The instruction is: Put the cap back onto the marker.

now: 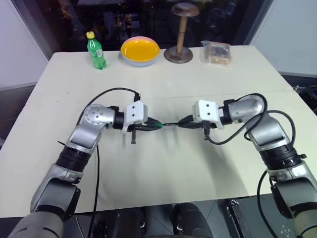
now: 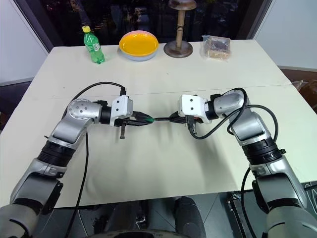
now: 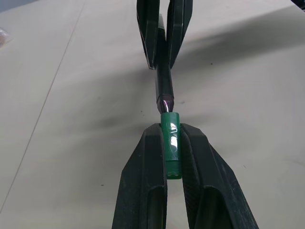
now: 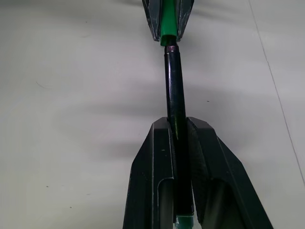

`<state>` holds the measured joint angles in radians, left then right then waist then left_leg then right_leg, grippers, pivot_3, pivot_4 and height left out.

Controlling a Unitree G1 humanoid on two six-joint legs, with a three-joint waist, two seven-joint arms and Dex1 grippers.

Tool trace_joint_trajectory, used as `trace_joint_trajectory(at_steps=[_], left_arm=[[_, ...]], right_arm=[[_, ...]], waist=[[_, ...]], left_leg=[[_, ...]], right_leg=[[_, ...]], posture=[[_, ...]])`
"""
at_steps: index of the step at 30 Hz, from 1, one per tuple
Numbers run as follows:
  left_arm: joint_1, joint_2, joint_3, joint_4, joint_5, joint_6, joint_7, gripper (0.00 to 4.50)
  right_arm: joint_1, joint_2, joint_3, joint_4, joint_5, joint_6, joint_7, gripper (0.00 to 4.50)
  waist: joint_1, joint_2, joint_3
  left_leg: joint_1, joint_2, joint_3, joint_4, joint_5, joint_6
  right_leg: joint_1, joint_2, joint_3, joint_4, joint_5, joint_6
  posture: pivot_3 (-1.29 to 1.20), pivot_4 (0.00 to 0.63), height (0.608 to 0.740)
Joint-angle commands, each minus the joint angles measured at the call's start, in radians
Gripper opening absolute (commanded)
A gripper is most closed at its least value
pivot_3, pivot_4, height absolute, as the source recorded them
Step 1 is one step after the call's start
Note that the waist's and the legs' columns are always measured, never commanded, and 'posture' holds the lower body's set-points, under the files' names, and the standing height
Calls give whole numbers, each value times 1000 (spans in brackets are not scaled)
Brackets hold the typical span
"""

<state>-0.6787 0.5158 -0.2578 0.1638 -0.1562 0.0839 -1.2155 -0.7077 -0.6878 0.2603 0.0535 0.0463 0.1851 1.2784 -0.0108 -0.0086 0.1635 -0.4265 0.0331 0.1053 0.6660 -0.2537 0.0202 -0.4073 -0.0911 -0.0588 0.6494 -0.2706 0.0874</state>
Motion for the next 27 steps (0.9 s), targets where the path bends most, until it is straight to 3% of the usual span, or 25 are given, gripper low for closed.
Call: trace_joint_trajectory(at_steps=[1,27], left_arm=[[-27,-7,1,-1,10,-16,6,0],[-27,-39,-17,71,80,-119,10,0]], right_arm=[[-28,4,-11,-47,23,14,2,53],[-41,35,23,-185,9,139,-26,53]], waist=[[0,0,0],[0,0,0]], left_leg=[[0,0,0,0,0,0],[0,0,0,0,0,0]], right_leg=[[0,0,0,0,0,0],[0,0,0,0,0,0]], posture=[[0,150,740],[0,150,740]])
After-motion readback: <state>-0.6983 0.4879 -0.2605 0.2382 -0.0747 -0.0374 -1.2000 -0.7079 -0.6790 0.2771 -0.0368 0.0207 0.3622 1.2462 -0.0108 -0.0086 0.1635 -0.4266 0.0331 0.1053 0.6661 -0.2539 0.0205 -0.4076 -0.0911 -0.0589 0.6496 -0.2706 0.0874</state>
